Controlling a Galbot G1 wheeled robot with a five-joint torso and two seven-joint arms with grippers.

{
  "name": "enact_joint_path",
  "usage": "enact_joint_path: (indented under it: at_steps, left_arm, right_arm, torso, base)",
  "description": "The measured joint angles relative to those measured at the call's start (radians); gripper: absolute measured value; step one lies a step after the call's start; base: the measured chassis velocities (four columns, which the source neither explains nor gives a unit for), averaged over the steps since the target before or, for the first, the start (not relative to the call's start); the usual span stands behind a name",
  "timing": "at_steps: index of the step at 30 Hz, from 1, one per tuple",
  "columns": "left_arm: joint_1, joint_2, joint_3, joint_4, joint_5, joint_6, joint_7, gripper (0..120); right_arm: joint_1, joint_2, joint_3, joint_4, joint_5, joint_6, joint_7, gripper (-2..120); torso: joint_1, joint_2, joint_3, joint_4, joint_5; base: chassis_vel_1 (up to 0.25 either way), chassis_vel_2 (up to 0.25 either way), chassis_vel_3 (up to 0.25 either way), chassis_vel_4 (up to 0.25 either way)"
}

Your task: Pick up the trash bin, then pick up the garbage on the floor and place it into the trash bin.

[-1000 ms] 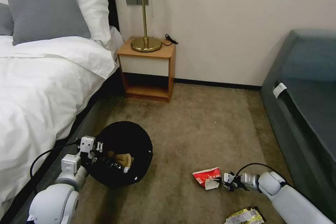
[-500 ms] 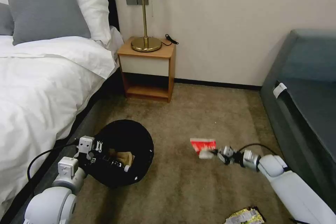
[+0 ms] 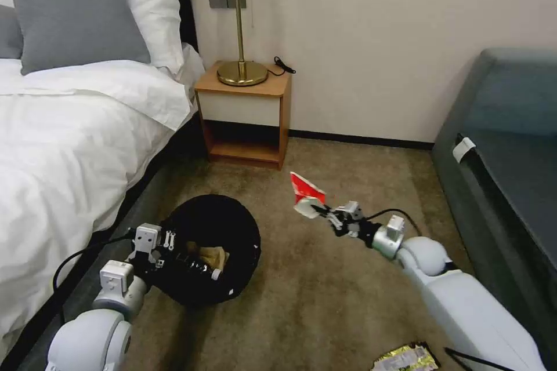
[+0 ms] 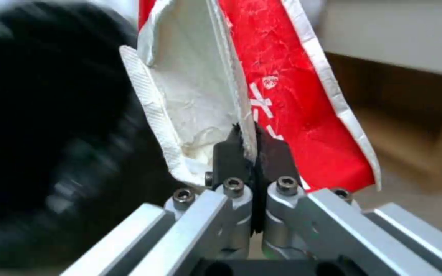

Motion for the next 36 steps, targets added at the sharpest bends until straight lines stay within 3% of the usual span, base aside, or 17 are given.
enact_joint_path:
  at_steps: [7,14,33,36]
  left_arm:
    - [0.000,-0.011,0.004,0.006,0.001,0.000,-0.004,7]
    - [-0.001,-0.025,0.008,0.004,0.001,0.000,-0.014,7]
    - [0.008,-0.060,0.016,-0.009,-0.001,-0.015,-0.012,7]
    - [0.008,-0.060,0.015,-0.006,-0.001,-0.018,-0.011,7]
  right_arm:
    - [0.005,0.041,-0.068,0.096,0.167,-0.118,-0.014,0]
    - [0.005,0.070,-0.144,0.146,0.217,-0.154,-0.019,0]
    - [0.039,0.158,-0.270,0.011,0.060,-0.110,0.014,0]
    - [0.040,0.158,-0.271,0.008,0.050,-0.107,0.019,8]
  torso:
    - [0.000,0.000,0.000,0.0000,0.0002]
    - [0.000,0.000,0.000,0.0000,0.0001]
    - [0.000,0.000,0.000,0.0000,0.0003]
    - [0.000,0.000,0.000,0.0000,0.0003]
  base:
    - [0.000,0.000,0.000,0.000]
    - [0.000,0.000,0.000,0.000]
    - [0.000,0.000,0.000,0.000]
    - [0.000,0.000,0.000,0.000]
